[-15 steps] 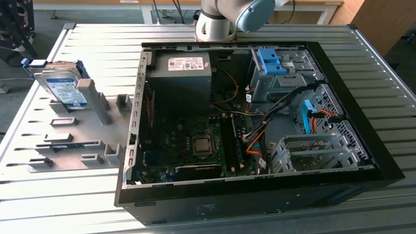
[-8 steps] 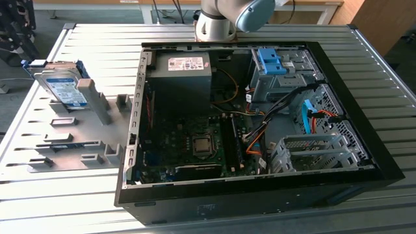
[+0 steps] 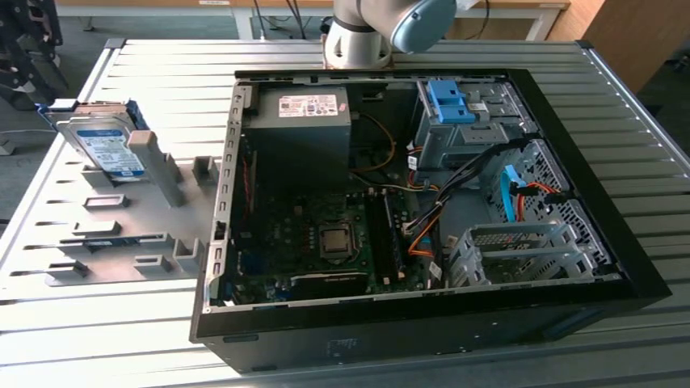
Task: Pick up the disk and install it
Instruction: 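Pick up the disk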
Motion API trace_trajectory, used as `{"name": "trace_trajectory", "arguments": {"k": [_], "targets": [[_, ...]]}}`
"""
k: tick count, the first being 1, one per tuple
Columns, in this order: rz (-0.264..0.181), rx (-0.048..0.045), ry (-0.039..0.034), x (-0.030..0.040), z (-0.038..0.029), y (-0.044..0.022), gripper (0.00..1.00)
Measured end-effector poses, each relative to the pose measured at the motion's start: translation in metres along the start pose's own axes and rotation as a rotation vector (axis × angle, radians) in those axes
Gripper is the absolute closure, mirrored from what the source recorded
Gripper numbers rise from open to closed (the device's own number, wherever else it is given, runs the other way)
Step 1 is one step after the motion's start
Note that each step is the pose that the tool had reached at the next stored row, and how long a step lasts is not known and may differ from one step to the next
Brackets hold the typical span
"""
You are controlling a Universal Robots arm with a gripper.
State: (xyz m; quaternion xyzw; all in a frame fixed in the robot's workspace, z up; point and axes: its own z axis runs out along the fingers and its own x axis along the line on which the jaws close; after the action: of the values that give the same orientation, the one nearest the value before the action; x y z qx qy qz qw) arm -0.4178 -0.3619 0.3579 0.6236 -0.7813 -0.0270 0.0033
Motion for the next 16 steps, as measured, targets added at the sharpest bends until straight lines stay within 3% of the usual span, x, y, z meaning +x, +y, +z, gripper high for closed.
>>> {"name": "trace_trajectory", "arguments": {"k": [8, 12, 16], "targets": [[-0.121, -0.0036, 0.0057, -0.0002, 0.0018, 0.0000, 0.63], [-0.124, 0.0004, 0.0228, -0.0115, 0.0034, 0.0039, 0.63], [-0.150, 0.0033, 0.0267, -0.0128, 0.0067, 0.0060, 0.63]]}}
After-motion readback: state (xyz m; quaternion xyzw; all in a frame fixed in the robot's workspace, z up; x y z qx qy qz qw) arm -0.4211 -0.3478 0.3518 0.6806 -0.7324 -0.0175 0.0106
